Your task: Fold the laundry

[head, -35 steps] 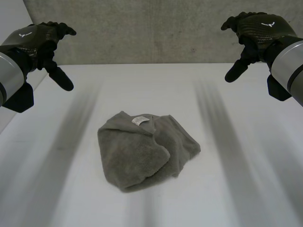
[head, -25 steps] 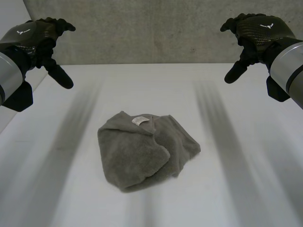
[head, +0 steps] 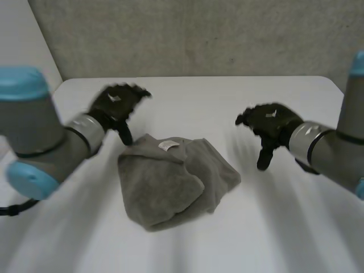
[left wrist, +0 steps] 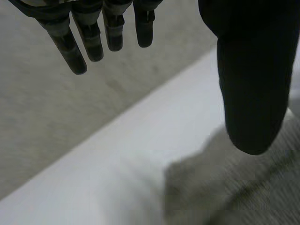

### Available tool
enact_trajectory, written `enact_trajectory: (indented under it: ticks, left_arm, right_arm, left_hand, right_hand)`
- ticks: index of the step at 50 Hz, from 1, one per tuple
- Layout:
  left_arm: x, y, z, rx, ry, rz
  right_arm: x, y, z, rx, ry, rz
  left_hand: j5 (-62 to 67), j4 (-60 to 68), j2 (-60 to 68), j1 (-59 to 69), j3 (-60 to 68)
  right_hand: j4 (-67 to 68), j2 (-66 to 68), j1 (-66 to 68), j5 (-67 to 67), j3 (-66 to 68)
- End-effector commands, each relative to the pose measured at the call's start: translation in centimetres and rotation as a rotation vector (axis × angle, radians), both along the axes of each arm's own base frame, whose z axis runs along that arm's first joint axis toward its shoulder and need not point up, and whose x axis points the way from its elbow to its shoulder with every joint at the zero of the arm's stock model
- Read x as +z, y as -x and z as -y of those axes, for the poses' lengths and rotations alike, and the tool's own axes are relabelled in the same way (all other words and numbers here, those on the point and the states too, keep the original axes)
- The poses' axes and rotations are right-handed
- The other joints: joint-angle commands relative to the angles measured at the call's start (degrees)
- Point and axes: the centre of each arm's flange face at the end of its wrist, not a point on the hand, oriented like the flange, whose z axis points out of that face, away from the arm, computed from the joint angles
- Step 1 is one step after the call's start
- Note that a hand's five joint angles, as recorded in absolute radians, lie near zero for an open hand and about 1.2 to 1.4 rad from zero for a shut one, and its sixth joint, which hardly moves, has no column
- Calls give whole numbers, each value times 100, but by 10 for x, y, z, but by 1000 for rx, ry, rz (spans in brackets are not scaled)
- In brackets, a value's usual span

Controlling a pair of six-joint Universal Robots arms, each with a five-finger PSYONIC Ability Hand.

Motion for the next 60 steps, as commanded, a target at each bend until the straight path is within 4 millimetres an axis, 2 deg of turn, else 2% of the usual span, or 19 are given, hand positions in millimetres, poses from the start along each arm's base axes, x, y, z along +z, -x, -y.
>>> enact_trajectory:
  ticks: [1, 7, 12, 15, 17, 23, 29, 37, 40, 41, 42, 43, 45, 47, 48, 50, 52, 55, 60]
  left_arm:
    - [-66, 36, -9, -134, -79, 99]
    - [-84, 51, -22, -180, -110, 118]
    - [-68, 58, -23, -178, -39, 90]
    - [-54, 57, -25, -176, -10, 75]
    - [-20, 53, -31, -162, 58, 45]
    - [27, 39, -53, -151, 143, 5]
    - [42, 28, -74, -158, 159, -3]
    - [51, 16, -94, -164, 177, -11]
    - [53, 15, -90, -156, 183, -13]
    - [55, 14, -87, -149, 194, -18]
    - [55, 14, -86, -149, 194, -18]
    - [59, 14, -82, -143, 209, -24]
    - [66, 15, -75, -134, 239, -37]
    - [79, 14, -51, -97, 304, -64]
    - [80, 14, -51, -97, 304, -64]
    - [103, 6, -21, -38, 391, -103]
    - [120, 4, -11, -15, 448, -133]
    - [145, 4, 0, -1, 525, -194]
    - [147, 3, 8, 2, 489, -290]
  right_arm:
    - [-38, 1, 1, 7, -43, -36]
    - [-48, -1, 5, 8, -49, -38]
    - [-56, -8, 12, 17, -31, -28]
    - [-55, -11, 16, 19, -8, -14]
    - [-50, -19, 27, 21, 36, 16]
    - [-40, -39, 38, 47, 49, 117]
    - [-42, -67, 46, 208, -89, 302]
    - [-65, -112, 10, 463, -313, 403]
    - [-73, -123, 5, 484, -317, 395]
    - [-70, -126, 7, 485, -295, 398]
    - [-70, -126, 7, 485, -295, 398]
    - [-59, -128, 14, 477, -246, 407]
    - [-42, -131, 24, 449, -174, 426]
    - [10, -125, 46, 317, 26, 462]
    - [10, -125, 46, 317, 27, 462]
    - [69, -99, 70, 116, 257, 507]
    - [91, -87, 77, 33, 350, 538]
    - [121, -70, 74, -28, 482, 594]
    - [123, -61, 54, -2, 534, 594]
  left_hand:
    - [835, 800, 801, 797, 799]
    - [1847, 1812, 1813, 1809, 1810]
    - [6814, 6779, 6780, 6776, 6777]
    - [6824, 6789, 6790, 6786, 6787]
    - [6824, 6789, 6790, 6786, 6787]
    - [6824, 6789, 6790, 6786, 6787]
    - [6824, 6789, 6790, 6786, 6787]
    - [6557, 6522, 6523, 6519, 6520]
    - [6557, 6522, 6523, 6519, 6520]
    - [6557, 6522, 6523, 6519, 6520]
    - [6557, 6522, 6523, 6519, 6520]
    - [6574, 6539, 6539, 6535, 6537]
    - [6574, 6539, 6540, 6535, 6537]
    - [6574, 6539, 6540, 6536, 6537]
    - [6574, 6539, 6540, 6535, 6537]
    - [6541, 6505, 6506, 6502, 6504]
    - [6524, 6489, 6489, 6485, 6487]
    - [6239, 6204, 6205, 6201, 6203]
    - [6120, 6085, 6086, 6082, 6083]
  right_hand:
    - [-276, -250, -107, -298, -166]
    - [-276, -250, -107, -298, -166]
    - [-276, -250, -107, -298, -166]
    - [-276, -250, -107, -298, -166]
    - [-276, -250, -107, -298, -166]
    - [-276, -250, -107, -298, -166]
    - [-276, -250, -107, -298, -166]
    - [-276, -250, -107, -298, -166]
    - [1902, 1928, 2071, 1880, 2012]
    - [4001, 4027, 4169, 3979, 4110]
    - [4022, 4048, 4190, 4000, 4131]
    - [6520, 6546, 6688, 6498, 6629]
    - [6724, 6750, 6893, 6702, 6834]
    - [6724, 6750, 6893, 6702, 6834]
    - [6724, 6750, 6893, 6702, 6834]
    - [6724, 6750, 6893, 6702, 6834]
    - [6724, 6750, 6893, 6702, 6834]
    - [6724, 6750, 6893, 6702, 6834]
    - [6724, 6750, 6893, 6702, 6834]
